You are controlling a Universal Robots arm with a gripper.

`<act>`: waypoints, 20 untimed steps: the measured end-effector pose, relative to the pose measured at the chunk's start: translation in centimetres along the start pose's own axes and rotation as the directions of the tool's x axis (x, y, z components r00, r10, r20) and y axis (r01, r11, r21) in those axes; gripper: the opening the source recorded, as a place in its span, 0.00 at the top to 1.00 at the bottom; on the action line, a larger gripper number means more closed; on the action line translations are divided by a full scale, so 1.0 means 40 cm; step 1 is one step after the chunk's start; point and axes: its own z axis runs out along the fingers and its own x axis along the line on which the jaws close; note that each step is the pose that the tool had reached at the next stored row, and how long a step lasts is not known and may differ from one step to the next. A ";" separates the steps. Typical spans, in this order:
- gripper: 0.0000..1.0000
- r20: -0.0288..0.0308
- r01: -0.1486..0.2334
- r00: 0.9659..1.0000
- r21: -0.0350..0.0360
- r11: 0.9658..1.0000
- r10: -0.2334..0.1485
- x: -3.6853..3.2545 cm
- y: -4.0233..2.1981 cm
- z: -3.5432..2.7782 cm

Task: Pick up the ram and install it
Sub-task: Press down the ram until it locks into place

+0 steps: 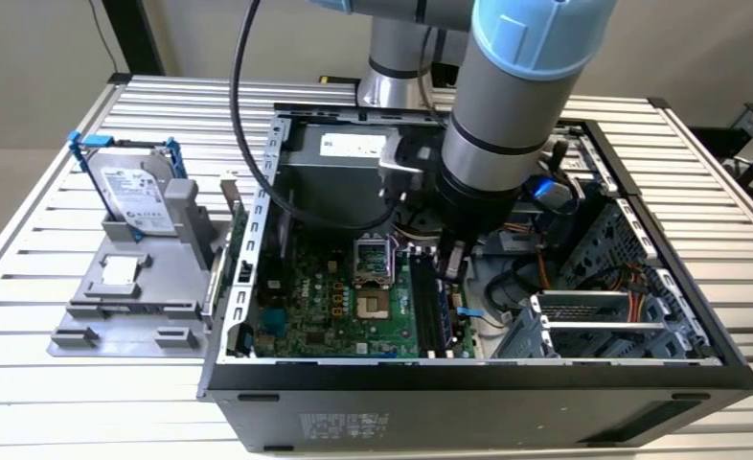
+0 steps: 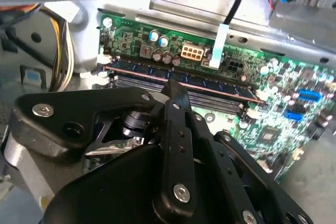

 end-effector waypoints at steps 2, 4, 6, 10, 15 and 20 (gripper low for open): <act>1.00 0.000 0.036 0.999 -0.002 0.999 -0.036 0.000 0.000 0.000; 1.00 0.000 0.073 0.997 -0.005 0.997 -0.073 0.000 0.000 0.000; 1.00 0.001 0.109 0.994 -0.007 0.994 -0.109 0.000 0.000 0.000; 1.00 0.002 0.180 0.984 -0.011 0.984 -0.180 0.000 0.000 0.000; 1.00 0.003 0.261 0.965 -0.014 0.965 -0.261 0.000 0.000 0.000; 1.00 0.004 0.293 0.956 -0.013 0.956 -0.293 0.000 0.000 0.000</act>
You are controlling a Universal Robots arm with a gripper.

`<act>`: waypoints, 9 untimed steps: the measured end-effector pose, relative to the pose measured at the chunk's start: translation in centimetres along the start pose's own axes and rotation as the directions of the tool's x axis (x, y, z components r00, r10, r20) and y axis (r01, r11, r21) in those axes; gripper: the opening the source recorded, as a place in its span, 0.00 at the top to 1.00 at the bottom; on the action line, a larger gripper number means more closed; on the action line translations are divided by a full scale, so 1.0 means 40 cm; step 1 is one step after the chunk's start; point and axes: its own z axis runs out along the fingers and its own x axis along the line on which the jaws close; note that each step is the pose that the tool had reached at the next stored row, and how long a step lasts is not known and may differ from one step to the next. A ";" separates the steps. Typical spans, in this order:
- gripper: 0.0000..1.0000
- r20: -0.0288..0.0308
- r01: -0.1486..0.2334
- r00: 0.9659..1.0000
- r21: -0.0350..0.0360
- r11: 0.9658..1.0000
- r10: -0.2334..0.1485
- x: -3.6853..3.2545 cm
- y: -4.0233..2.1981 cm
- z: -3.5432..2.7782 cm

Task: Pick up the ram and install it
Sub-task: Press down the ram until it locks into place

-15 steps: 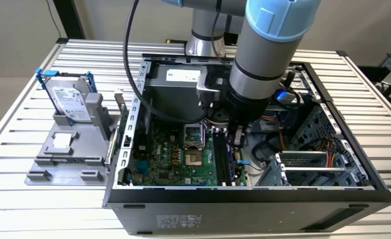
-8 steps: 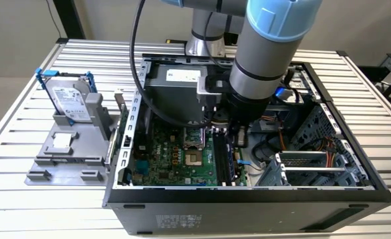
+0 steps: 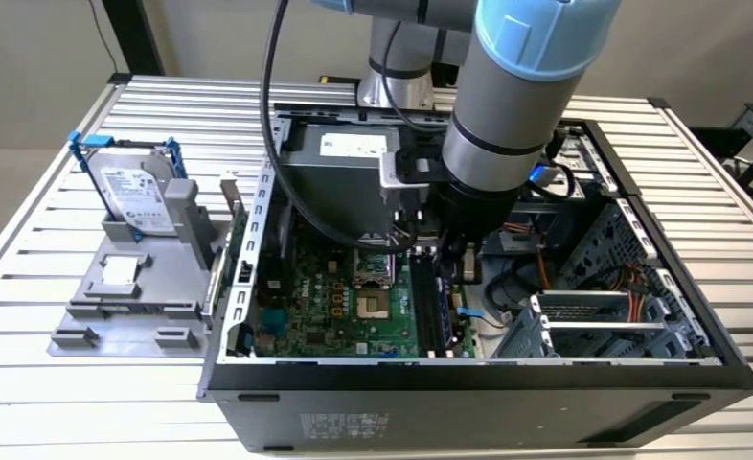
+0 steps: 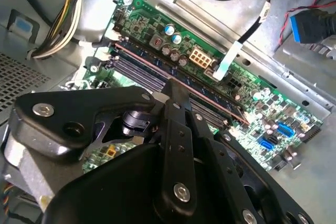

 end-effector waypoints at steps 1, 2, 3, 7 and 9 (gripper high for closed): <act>1.00 0.000 0.000 1.000 0.000 1.000 0.000 0.000 0.000 0.000; 1.00 0.000 0.000 1.000 0.000 1.000 0.000 0.000 0.000 0.000; 1.00 0.000 0.000 1.000 0.000 1.000 0.000 0.002 -0.002 0.000; 1.00 0.000 0.000 1.000 0.000 1.000 0.000 0.012 -0.018 -0.001; 1.00 0.000 0.000 1.000 0.000 1.000 0.000 0.025 -0.020 -0.001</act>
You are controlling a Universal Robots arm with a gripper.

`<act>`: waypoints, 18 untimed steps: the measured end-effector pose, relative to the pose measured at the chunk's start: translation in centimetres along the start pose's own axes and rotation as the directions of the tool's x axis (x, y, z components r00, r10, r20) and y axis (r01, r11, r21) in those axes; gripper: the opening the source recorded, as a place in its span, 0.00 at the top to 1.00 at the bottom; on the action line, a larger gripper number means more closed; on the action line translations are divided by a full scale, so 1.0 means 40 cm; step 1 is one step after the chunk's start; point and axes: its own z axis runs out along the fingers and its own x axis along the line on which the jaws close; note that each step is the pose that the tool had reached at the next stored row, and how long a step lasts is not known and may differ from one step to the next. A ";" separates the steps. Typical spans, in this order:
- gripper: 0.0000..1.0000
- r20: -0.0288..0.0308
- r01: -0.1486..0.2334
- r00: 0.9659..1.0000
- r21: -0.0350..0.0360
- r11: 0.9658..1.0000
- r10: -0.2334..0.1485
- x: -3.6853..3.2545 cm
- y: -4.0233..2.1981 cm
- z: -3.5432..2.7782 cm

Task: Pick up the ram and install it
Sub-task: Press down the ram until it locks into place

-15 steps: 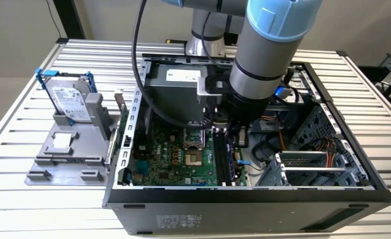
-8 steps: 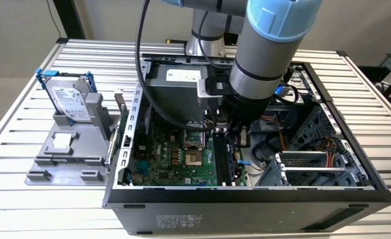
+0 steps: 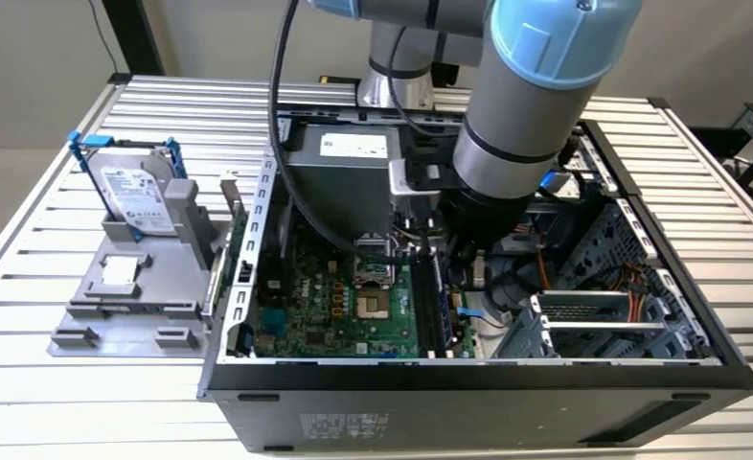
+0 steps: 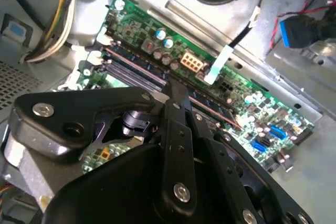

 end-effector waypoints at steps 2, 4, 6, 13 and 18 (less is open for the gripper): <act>1.00 0.000 0.000 1.000 0.000 1.000 0.000 0.020 0.000 0.000; 1.00 0.000 0.000 1.000 0.000 1.000 0.000 0.036 0.000 0.001; 1.00 0.000 -0.001 1.000 0.000 1.000 0.001 0.036 0.000 0.006; 1.00 0.001 0.000 1.000 -0.001 1.000 0.000 0.026 0.000 0.016; 1.00 0.000 -0.002 1.000 -0.011 1.000 0.002 0.027 0.000 0.027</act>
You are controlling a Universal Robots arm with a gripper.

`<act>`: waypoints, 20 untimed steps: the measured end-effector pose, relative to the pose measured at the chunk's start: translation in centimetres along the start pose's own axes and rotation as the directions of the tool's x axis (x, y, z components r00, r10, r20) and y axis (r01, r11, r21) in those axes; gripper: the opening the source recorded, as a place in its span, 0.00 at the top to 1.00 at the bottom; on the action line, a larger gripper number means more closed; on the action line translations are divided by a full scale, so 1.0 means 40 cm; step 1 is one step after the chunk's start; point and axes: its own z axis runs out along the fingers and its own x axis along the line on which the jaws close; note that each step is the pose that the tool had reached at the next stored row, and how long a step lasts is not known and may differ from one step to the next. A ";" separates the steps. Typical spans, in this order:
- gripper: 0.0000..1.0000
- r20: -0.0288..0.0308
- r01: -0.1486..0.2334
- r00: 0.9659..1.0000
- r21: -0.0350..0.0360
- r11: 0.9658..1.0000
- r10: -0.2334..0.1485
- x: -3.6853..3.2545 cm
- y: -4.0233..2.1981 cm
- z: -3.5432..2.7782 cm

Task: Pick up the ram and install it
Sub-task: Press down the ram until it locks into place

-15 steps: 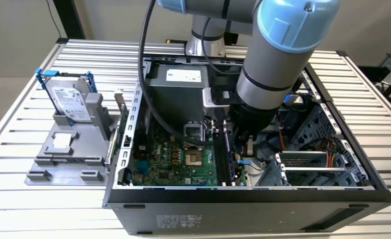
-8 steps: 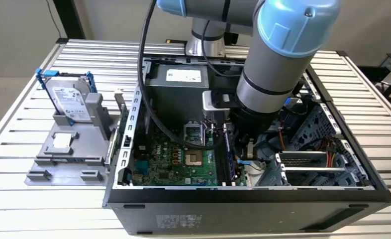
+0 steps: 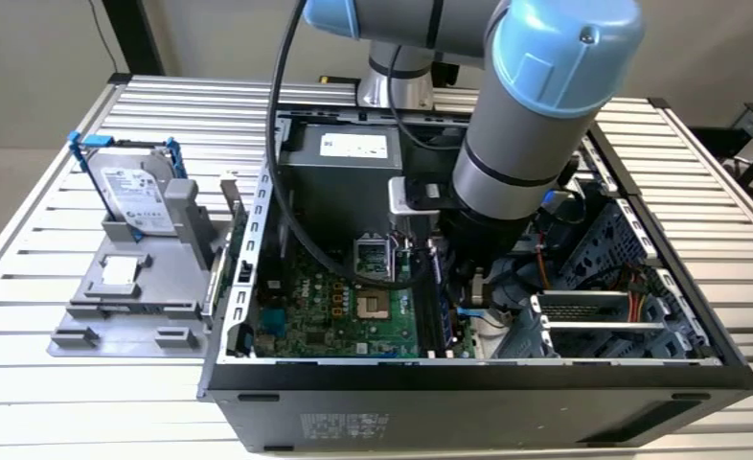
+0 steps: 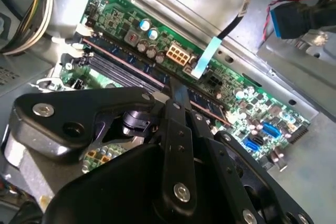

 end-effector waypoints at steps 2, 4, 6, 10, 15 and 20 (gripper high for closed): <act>1.00 0.000 0.000 1.000 0.000 1.000 0.000 0.001 0.000 0.009; 1.00 -0.001 0.000 1.000 -0.001 1.000 0.000 0.002 0.000 0.017; 1.00 -0.001 0.000 1.000 -0.002 1.000 0.000 0.002 0.000 0.026; 1.00 0.001 0.000 1.000 -0.002 1.000 0.000 0.001 0.000 0.020; 1.00 0.000 0.000 1.000 -0.003 1.000 0.000 -0.003 0.000 -0.037; 1.00 0.000 0.000 1.000 -0.003 1.000 0.000 -0.007 0.000 -0.094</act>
